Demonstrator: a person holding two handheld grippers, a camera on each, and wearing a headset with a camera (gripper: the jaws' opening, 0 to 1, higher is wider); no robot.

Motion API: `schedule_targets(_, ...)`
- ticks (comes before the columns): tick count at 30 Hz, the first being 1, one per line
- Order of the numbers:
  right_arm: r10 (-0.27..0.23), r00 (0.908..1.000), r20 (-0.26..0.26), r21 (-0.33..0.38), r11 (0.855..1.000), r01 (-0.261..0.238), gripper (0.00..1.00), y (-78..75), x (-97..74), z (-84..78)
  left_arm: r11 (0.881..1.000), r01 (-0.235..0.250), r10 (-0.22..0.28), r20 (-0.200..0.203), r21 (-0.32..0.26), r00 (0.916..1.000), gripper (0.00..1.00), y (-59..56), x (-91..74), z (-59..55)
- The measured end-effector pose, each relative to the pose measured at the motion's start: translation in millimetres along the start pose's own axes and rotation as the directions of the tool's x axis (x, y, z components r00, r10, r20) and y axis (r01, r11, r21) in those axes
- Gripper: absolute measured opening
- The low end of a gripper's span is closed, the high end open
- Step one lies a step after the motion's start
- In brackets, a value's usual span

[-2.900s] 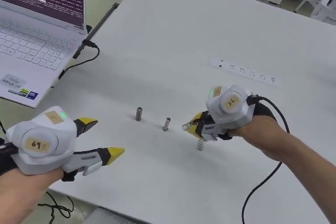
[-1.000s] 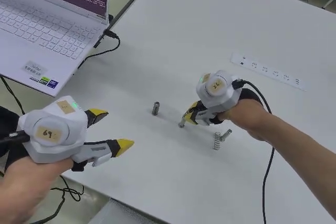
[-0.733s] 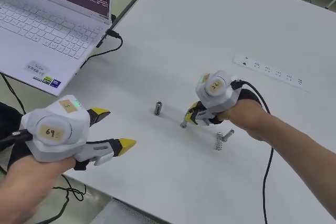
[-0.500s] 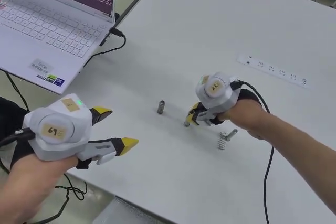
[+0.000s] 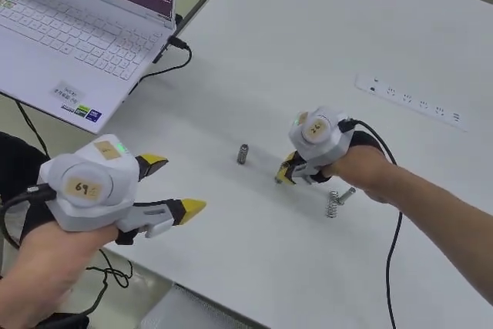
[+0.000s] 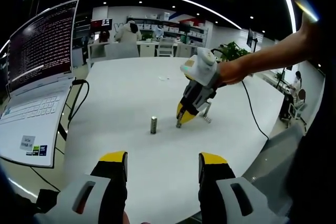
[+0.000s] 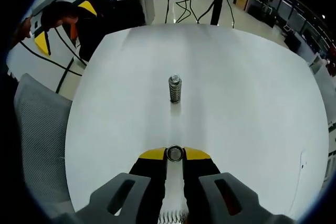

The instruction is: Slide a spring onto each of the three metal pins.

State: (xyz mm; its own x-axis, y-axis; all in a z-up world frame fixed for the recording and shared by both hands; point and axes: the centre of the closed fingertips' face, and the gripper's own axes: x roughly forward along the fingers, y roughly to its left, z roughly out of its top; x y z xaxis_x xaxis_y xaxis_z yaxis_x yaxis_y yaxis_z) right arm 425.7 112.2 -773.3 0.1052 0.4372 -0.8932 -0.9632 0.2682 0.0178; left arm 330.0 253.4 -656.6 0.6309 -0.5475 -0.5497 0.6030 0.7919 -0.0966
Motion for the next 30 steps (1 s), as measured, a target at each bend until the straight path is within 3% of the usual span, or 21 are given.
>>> schedule_targets(10, -0.009, 1.0000, 0.002, 0.000, 1.000, 0.009, 0.10, -0.1, -3.3, -2.1, 1.000, -0.003, 0.003, 0.002, 0.001, 1.0000, 0.50, -1.0, -1.0, 1.0)
schedule_targets(30, -0.066, 0.9966, 0.050, 0.040, 0.997, 0.064, 0.18, -0.2, -37.2, -4.9, 1.000, 0.003, -0.004, 0.019, 0.019, 0.9998, 0.50, -6.7, -3.8, 6.9)
